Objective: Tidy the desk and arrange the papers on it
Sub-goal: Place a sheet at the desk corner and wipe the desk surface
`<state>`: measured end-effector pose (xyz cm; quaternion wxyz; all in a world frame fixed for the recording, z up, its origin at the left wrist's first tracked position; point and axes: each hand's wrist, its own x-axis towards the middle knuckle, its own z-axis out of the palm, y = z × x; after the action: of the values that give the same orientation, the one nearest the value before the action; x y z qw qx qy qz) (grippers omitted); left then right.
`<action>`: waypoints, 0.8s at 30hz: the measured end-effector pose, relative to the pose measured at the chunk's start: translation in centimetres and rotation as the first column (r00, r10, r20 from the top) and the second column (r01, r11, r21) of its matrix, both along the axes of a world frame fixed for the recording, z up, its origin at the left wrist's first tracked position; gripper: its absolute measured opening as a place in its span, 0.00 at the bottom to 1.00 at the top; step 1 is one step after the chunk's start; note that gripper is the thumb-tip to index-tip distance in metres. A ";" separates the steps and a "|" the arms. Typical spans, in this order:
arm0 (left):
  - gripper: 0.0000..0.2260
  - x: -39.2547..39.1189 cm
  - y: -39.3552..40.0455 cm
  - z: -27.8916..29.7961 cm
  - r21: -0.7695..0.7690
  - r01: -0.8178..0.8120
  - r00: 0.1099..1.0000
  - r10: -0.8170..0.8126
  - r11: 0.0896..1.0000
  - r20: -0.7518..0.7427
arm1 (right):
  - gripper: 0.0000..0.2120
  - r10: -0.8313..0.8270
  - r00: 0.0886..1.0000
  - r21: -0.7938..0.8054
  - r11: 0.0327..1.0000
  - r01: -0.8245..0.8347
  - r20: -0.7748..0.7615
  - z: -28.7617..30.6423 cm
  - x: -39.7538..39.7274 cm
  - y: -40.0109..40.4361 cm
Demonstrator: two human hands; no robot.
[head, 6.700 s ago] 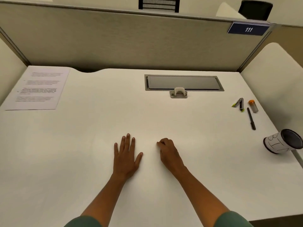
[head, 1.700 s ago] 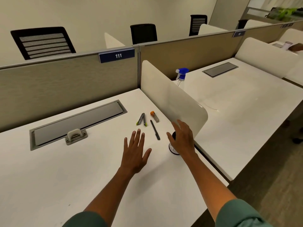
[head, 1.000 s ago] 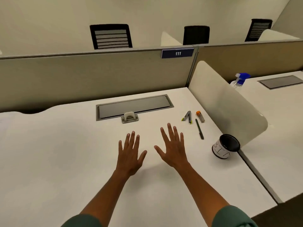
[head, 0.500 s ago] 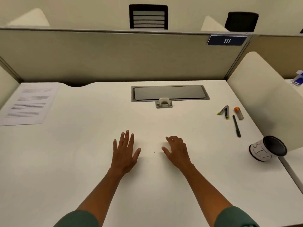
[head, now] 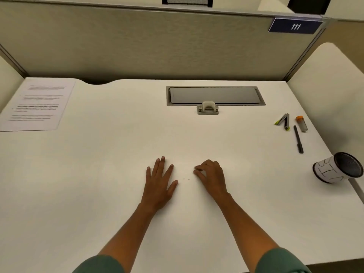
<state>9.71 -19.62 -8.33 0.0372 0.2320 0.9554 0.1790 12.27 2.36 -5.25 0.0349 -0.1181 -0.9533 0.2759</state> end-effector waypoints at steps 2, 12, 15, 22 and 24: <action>0.28 0.0 0.1 0.1 0.015 0.006 1.000 -0.006 1.000 -0.004 | 0.05 -0.019 1.000 0.032 0.999 0.019 0.004 0.0 -0.3 -0.4; 0.23 -0.1 1.0 -0.4 0.113 0.051 0.999 -0.050 0.992 -0.018 | 0.07 0.017 0.999 0.323 0.946 -0.001 -0.048 -0.5 -0.3 -1.8; 0.22 -0.1 1.5 -0.4 0.129 0.066 0.998 -0.062 0.989 -0.028 | 0.09 0.054 0.994 0.396 0.918 -0.011 -0.096 -0.8 -0.3 -2.2; 0.21 -0.2 2.1 0.0 0.163 0.074 0.997 -0.067 0.984 -0.042 | 0.09 0.072 0.997 0.435 0.899 -0.056 -0.020 -1.2 -0.8 -2.0; 0.21 -0.4 2.0 0.1 0.167 0.075 0.997 -0.070 0.983 -0.034 | 0.05 -0.015 1.000 0.272 0.962 0.019 -0.016 -1.6 -1.0 -1.5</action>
<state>9.34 -17.58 -8.21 0.0108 0.2713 0.9283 0.2541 11.29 0.83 -6.85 0.0599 -0.1184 -0.9808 0.1429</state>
